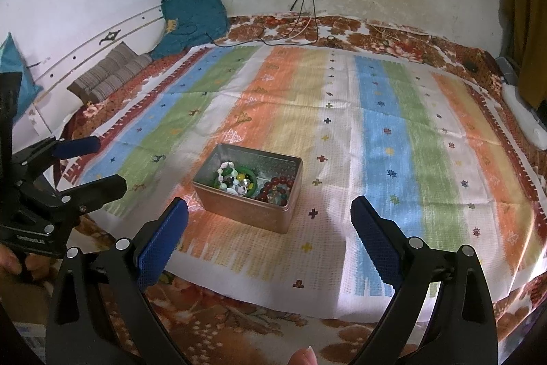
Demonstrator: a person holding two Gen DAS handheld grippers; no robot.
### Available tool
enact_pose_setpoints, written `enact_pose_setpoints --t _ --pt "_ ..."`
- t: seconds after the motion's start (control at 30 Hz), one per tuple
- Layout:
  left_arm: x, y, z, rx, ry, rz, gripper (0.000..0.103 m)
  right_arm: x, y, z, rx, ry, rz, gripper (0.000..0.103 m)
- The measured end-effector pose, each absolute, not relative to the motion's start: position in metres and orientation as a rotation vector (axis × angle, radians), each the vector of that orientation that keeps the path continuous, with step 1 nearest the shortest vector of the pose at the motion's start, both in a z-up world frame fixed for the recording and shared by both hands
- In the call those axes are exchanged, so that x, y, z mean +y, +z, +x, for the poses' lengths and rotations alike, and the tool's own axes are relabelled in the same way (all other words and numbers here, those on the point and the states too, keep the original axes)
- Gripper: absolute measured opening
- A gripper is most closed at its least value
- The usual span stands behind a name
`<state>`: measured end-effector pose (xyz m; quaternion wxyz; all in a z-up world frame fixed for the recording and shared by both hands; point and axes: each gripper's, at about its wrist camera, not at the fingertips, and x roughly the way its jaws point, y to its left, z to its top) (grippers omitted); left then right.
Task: Organize jewelry
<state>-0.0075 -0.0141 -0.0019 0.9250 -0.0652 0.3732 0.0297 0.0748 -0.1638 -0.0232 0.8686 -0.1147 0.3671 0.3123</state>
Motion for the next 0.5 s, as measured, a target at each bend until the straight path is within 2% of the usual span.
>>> enact_pose_setpoints --t 0.5 --pt "-0.0186 -0.0031 -0.0060 0.771 0.040 -0.137 0.097 -0.1646 -0.0232 0.0752 0.768 0.655 -0.239 0.097"
